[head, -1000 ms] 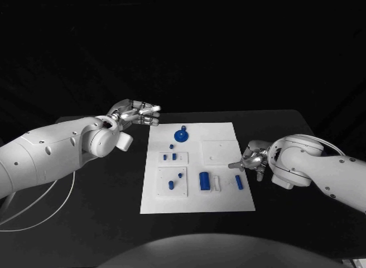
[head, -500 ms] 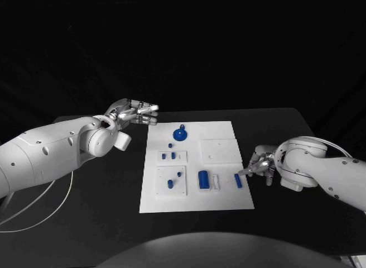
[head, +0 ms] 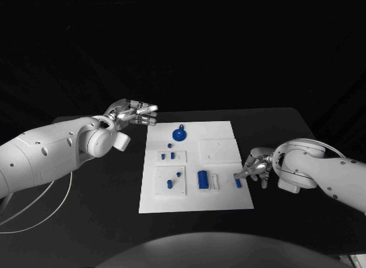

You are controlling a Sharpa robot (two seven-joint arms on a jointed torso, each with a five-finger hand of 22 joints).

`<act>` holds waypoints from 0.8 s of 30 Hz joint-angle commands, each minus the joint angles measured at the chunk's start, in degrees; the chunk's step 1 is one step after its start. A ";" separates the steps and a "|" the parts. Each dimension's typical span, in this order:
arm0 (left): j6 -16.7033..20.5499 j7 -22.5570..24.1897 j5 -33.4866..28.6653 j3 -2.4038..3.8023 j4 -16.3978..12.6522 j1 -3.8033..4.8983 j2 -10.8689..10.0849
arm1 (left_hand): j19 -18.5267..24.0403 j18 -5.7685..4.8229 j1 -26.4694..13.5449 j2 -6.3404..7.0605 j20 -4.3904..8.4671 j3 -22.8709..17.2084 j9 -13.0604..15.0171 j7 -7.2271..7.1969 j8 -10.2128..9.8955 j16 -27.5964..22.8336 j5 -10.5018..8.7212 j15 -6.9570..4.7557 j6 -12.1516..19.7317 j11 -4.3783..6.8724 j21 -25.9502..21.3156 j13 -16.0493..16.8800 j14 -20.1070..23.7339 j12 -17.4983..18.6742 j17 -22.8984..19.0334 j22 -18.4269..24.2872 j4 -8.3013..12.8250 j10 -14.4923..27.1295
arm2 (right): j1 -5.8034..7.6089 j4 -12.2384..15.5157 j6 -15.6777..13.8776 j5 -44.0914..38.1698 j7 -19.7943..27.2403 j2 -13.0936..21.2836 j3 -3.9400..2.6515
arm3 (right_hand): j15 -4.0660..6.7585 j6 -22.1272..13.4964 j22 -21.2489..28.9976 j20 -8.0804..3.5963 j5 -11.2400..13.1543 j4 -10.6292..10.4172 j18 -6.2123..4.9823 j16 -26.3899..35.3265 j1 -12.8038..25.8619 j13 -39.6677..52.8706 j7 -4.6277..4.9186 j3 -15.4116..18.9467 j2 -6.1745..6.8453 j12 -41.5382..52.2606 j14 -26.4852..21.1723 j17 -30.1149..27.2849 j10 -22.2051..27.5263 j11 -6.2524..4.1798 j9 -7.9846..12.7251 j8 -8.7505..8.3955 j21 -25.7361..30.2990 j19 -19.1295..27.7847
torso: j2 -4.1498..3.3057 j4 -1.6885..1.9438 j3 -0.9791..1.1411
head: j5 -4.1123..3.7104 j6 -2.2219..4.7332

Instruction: Assemble the parts on the task board

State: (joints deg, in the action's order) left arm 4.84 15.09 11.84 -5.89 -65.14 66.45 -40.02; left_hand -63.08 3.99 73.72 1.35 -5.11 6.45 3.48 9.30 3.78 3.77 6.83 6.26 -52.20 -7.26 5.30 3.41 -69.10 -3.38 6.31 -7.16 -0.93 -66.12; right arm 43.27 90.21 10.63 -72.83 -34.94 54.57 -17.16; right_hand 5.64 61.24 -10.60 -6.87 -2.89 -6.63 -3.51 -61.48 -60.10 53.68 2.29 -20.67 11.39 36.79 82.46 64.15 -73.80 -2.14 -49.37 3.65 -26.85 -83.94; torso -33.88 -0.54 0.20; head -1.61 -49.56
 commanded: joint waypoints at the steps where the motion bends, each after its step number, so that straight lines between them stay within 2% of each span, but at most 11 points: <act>1: -0.92 0.13 0.15 0.01 0.00 0.02 0.13 | 0.02 -0.46 -0.18 -0.13 -0.18 -0.10 -0.04 -0.06 -0.22 -0.11 0.11 -0.08 0.05 -0.05 0.38 0.10 0.29 -0.15 0.07 0.05 -0.03 0.50 | -0.09 0.07 2.93 -1.52 2.05 -0.19 0.08 | -0.11 -0.15 -0.79 0.09 0.12 -0.50 -0.90 -2.33 0.02 1.55 0.24 -0.36 0.48 2.54 0.75 2.89 0.21 -0.13 2.06 -0.01 -1.81 -2.63 | -0.03 0.07 0.01 | -0.04 -0.06; 3: -0.94 0.10 0.16 0.00 0.03 0.02 0.14 | 0.02 -0.46 -0.18 -0.13 -0.18 -0.10 -0.04 -0.06 -0.22 -0.11 0.11 -0.08 0.05 -0.05 0.38 0.10 0.29 -0.15 0.07 0.05 -0.03 0.50 | -0.10 0.08 3.42 -1.71 1.78 -0.38 0.22 | -0.20 0.28 -1.07 0.24 0.16 -0.74 -1.27 -3.17 0.06 4.48 0.28 -0.52 0.61 6.36 0.80 4.27 0.32 -0.06 4.13 -0.09 -2.48 -2.60 | -0.02 0.05 -0.01 | -0.04 -0.11; 7: -1.01 0.07 0.17 -0.02 0.05 0.02 0.19 | 0.02 -0.46 -0.18 -0.13 -0.18 -0.10 -0.04 -0.06 -0.22 -0.11 0.11 -0.08 0.05 -0.05 0.38 0.10 0.29 -0.15 0.07 0.05 -0.03 0.50 | -0.11 0.22 4.50 -2.07 0.95 -0.82 0.59 | -0.02 1.94 -1.47 0.08 0.12 -1.26 -0.95 -4.07 0.18 9.42 -0.14 -1.08 0.64 13.14 1.14 5.62 -1.07 -0.32 5.10 0.05 -3.48 -2.61 | -0.03 0.08 0.00 | 0.09 -0.23; 9: -1.04 0.05 0.18 -0.03 0.05 0.02 0.19 | 0.02 -0.46 -0.18 -0.13 -0.18 -0.10 -0.04 -0.06 -0.22 -0.11 0.11 -0.08 0.05 -0.05 0.38 0.10 0.29 -0.15 0.07 0.05 -0.03 0.50 | -0.12 0.24 4.58 -2.32 0.37 -1.04 0.77 | 0.04 2.89 -1.52 0.05 0.06 -1.20 -0.93 -4.17 -0.10 10.03 -0.49 -1.34 0.26 14.11 1.21 5.78 -1.54 -0.51 4.76 0.41 -3.60 -2.64 | -0.03 0.10 0.01 | 0.10 -0.23; 13: -1.06 0.02 0.20 -0.05 0.05 0.02 0.16 | 0.02 -0.45 -0.30 -0.20 -0.19 -0.09 -0.04 -0.07 -0.22 -0.10 0.13 -0.06 0.04 -0.07 0.43 0.09 0.32 -0.13 0.06 0.08 -0.10 0.57 | -0.12 0.02 4.17 -3.40 -1.22 -1.42 1.06 | 0.38 4.50 -1.66 -0.24 -0.04 -0.79 -0.59 -4.28 -0.23 11.13 -1.26 -2.40 -0.19 15.86 1.35 6.17 -2.32 -1.00 1.73 0.61 -4.06 -2.63 | 0.01 0.07 -0.01 | 0.09 -0.23; 14: -1.07 0.01 0.21 -0.06 0.04 0.02 0.14 | 0.02 -0.45 -0.30 -0.20 -0.19 -0.09 -0.04 -0.07 -0.22 -0.10 0.13 -0.06 0.04 -0.07 0.43 0.09 0.32 -0.13 0.06 0.08 -0.10 0.57 | -0.12 -0.11 3.90 -3.79 -1.89 -1.55 1.13 | 0.58 5.11 -1.70 -0.40 0.01 -0.62 -0.47 -4.26 -0.02 11.49 -1.69 -2.85 -0.11 16.40 1.41 6.29 -2.55 -1.30 -0.54 0.86 -4.22 -2.61 | 0.00 0.06 -0.01 | 0.12 -0.26; 15: -1.08 0.01 0.21 -0.06 0.04 0.02 0.13 | 0.03 -0.45 -0.34 -0.21 -0.19 -0.08 -0.04 -0.07 -0.22 -0.10 0.13 -0.07 0.04 -0.07 0.43 0.09 0.31 -0.14 0.06 0.09 -0.13 0.56 | -0.12 -0.20 3.74 -4.00 -2.34 -1.64 1.17 | 0.61 5.02 -1.68 -0.48 0.00 -0.62 -0.33 -4.26 0.25 11.60 -1.66 -3.20 -0.22 16.56 1.45 6.40 -2.56 -1.31 -2.42 0.52 -4.31 -2.60 | -0.01 0.05 -0.01 | 0.14 -0.25; 17: -1.10 0.01 0.21 -0.08 0.02 0.02 0.12 | 0.05 -0.45 -0.41 -0.24 -0.19 -0.07 -0.04 -0.07 -0.21 -0.10 0.14 -0.07 0.04 -0.06 0.43 0.10 0.30 -0.15 0.07 0.10 -0.18 0.55 | -0.12 -0.36 3.48 -4.29 -3.19 -1.81 1.24 | 0.66 5.11 -1.65 -0.54 -0.15 -0.54 -0.29 -4.24 0.59 11.85 -1.86 -3.50 -0.01 16.95 1.50 6.55 -2.71 -1.36 -4.63 0.18 -4.41 -2.61 | -0.02 0.04 -0.01 | 0.19 -0.27; 21: -1.14 0.01 0.21 -0.09 -0.02 0.02 0.10 | 0.04 -0.45 -0.53 -0.30 -0.20 -0.05 -0.03 -0.06 -0.20 -0.10 0.14 -0.06 -0.03 -0.07 0.44 0.10 0.31 -0.15 0.07 0.11 -0.28 0.55 | -0.13 -0.59 3.18 -4.83 -4.31 -2.16 1.35 | 0.72 5.05 -1.51 -0.61 -0.12 -0.95 -0.29 -4.13 1.14 11.92 -1.91 -3.90 0.21 17.05 1.57 6.67 -2.73 -1.45 -6.58 0.10 -4.47 -2.61 | -0.04 0.06 0.01 | 0.23 -0.27; 24: -1.17 0.00 0.21 -0.10 -0.04 0.02 0.07 | 0.04 -0.45 -0.53 -0.30 -0.20 -0.05 -0.03 -0.06 -0.20 -0.10 0.14 -0.06 -0.03 -0.07 0.44 0.10 0.31 -0.15 0.07 0.11 -0.28 0.55 | -0.13 -0.88 2.85 -5.14 -4.85 -2.60 1.45 | 0.73 4.99 -1.44 -0.62 -0.06 -1.26 -0.28 -4.07 1.44 12.00 -1.93 -4.04 0.34 17.14 1.59 6.71 -2.78 -1.42 -7.29 0.11 -4.52 -2.62 | -0.03 0.00 0.03 | 0.34 -0.29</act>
State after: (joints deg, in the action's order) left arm 4.53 14.81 11.94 -6.03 -65.05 66.44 -40.02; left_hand -63.08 3.98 73.50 1.12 -5.11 6.45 3.48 9.30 3.78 3.76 6.83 6.25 -52.20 -7.47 5.53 3.41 -69.10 -3.38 6.30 -7.11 -0.93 -65.91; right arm 43.21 89.42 13.24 -76.25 -37.66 52.13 -15.75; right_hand 6.24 65.96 -12.10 -7.07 -2.89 -7.90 -4.40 -65.41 -59.11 65.61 0.61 -24.45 11.76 53.60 83.74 70.82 -76.29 -3.58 -56.53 3.94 -31.17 -84.14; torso -33.89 -0.48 0.20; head -1.34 -49.84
